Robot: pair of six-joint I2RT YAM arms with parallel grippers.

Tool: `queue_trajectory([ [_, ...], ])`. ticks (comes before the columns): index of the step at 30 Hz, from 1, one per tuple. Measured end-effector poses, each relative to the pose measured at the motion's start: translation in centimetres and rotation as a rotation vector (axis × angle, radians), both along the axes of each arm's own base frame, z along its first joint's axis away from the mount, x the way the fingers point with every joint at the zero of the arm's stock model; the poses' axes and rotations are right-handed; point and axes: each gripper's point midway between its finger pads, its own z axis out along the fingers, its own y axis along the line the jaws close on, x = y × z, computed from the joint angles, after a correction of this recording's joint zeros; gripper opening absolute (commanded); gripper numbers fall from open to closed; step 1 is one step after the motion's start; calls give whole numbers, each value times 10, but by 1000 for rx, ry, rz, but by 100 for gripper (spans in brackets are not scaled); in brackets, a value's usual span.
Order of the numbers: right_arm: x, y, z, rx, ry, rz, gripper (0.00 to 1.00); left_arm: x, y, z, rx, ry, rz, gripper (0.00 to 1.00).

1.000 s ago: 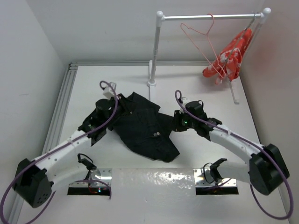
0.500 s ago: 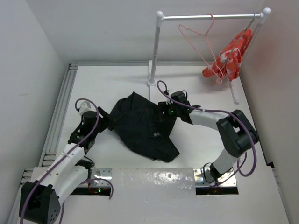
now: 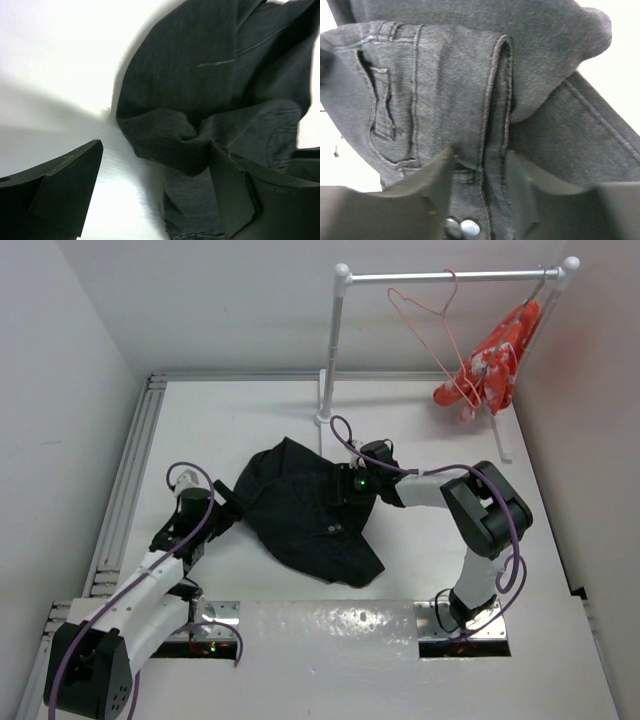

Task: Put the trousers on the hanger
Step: Flatten out the trousers at the center of the board.

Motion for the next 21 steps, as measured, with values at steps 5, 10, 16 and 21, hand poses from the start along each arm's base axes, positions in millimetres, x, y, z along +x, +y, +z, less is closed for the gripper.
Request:
queue_trajectory([
  [5,0,6,6,45,9,0,10,6,-7,0,-36,-20,-13,83],
  [10,-1,9,13,81,5,-7,0,18,-14,9,-63,-75,-33,82],
  [16,1,-7,77,85,-153,-63,0,23,-22,18,-91,-113,-72,83],
  [21,9,-49,155,12,-396,-225,0,31,-37,43,-132,-167,-139,85],
])
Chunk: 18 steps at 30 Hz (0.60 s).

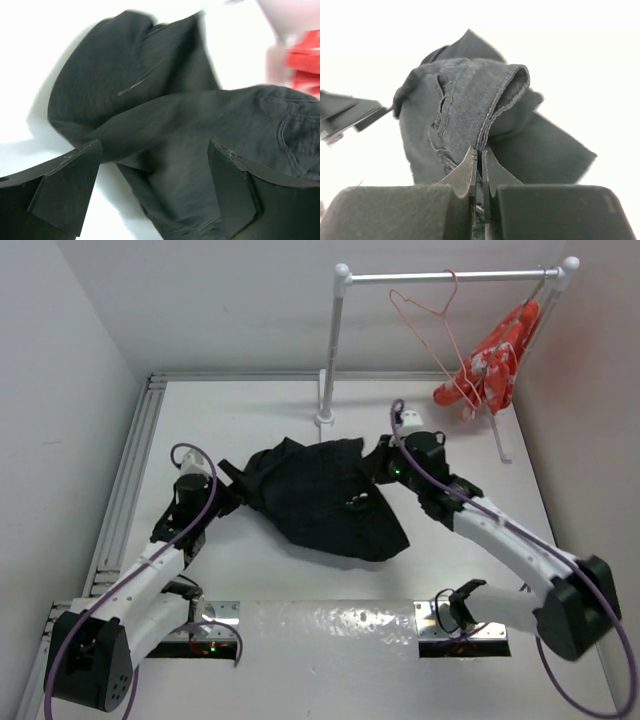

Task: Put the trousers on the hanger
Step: Flatten out the trousers at the center of the board.

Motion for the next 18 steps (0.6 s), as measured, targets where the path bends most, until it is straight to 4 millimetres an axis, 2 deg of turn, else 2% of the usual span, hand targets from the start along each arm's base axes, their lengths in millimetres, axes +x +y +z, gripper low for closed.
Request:
queue_trajectory([
  [3,6,-49,29,-84,-102,-202,0,10,-12,30,-22,-79,-42,85],
  [5,10,-87,37,-137,-133,-350,0,13,-20,41,-26,-107,-67,85],
  [7,11,-135,40,-202,-151,-531,0,14,-31,46,-24,-117,-96,85],
  [10,0,-204,41,-315,-165,-795,0,11,-50,36,4,-88,-139,85],
  [12,-8,-240,49,-374,-182,-939,0,6,-61,20,33,-43,-167,84],
  [15,-19,-278,56,-466,-190,-1105,0,1,-65,-1,69,13,-177,83],
  [18,-23,-296,55,-533,-172,-1178,0,-2,-60,-13,97,34,-163,82],
])
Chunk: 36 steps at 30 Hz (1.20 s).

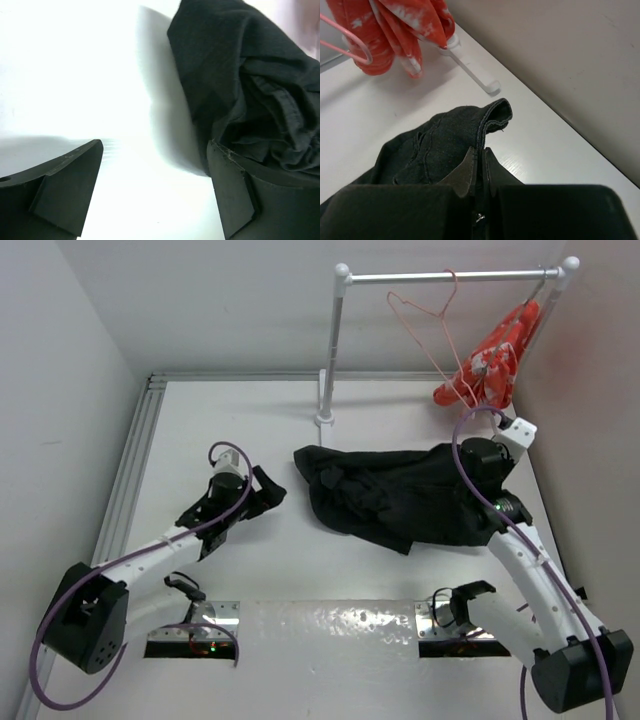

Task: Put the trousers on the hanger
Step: Flatten out the trousers at the center of the board.

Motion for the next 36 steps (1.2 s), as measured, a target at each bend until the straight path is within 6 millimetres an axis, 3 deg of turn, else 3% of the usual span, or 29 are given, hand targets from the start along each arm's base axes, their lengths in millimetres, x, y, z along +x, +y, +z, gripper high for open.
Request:
queue_trajectory([
  [4,4,0,-8,-4,32,2,0,-2,-10,-14,41,27,-47,80],
  [7,11,7,-17,7,63,38,0,-14,-41,-34,92,72,-160,83],
  [12,18,17,-25,29,89,92,0,-26,-76,-49,107,91,-288,80],
  [14,19,20,-25,37,89,107,0,-18,-87,-51,113,90,-301,70],
  [15,20,21,-25,42,88,114,0,-12,-92,-52,113,87,-302,53],
  [17,21,24,-25,51,84,127,0,2,-101,-53,116,78,-295,34],
  [18,22,25,-25,57,83,134,0,9,-103,-53,125,70,-284,13],
  [19,22,26,-26,60,84,140,0,14,-104,-53,130,64,-269,3],
  [23,23,29,-27,67,88,155,0,31,-96,-44,194,46,-202,0],
  [26,22,28,-26,66,94,155,0,29,-78,-11,218,11,-144,0],
  [29,22,29,-23,66,91,156,0,15,-45,61,204,-101,-61,0],
  [33,21,26,-14,61,82,143,0,-17,15,167,147,-291,91,0],
  [36,16,22,-4,55,68,125,0,-42,51,214,141,-354,157,0],
])
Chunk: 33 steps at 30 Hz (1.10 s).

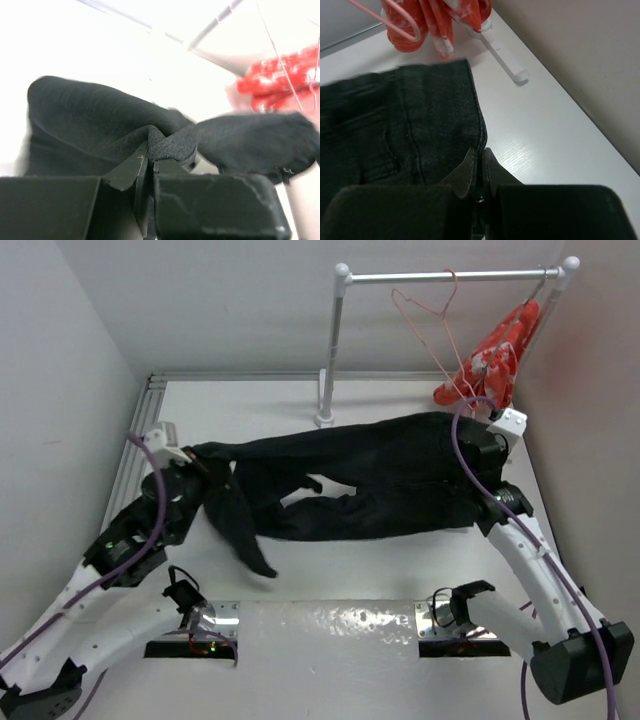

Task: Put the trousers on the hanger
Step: Flatten out the trousers at the center of the board.

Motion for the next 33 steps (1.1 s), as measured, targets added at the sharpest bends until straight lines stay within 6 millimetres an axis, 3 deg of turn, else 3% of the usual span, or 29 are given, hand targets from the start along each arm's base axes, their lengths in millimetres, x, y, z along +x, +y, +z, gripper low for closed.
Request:
queue_trajectory([
  [5,-21,-5,28,15,-55,0,0,-17,34,33,133,27,62,0],
  [11,-60,-2,103,97,-261,85,0,-28,71,75,225,-7,166,0],
  [13,-68,2,122,119,-313,121,0,-27,76,75,255,-4,185,0],
  [15,-70,4,126,127,-324,140,0,-29,81,71,278,2,199,0],
  [18,-59,5,101,111,-242,128,0,-18,73,45,331,50,202,0],
  [20,-46,6,64,87,-139,109,0,-6,62,16,385,108,188,0],
  [24,-32,-4,-24,13,134,20,0,31,30,-64,480,276,126,0],
  [27,-28,-24,-69,4,258,-82,0,71,23,-115,469,418,113,3],
  [29,-27,-42,-85,16,292,-163,0,92,27,-140,475,488,137,8],
  [31,-23,-64,-96,44,294,-257,0,118,21,-146,492,537,143,22],
  [32,-22,-78,-102,60,295,-314,0,137,11,-143,499,535,134,41],
  [33,-22,-92,-107,78,293,-368,0,161,0,-138,499,514,125,50],
])
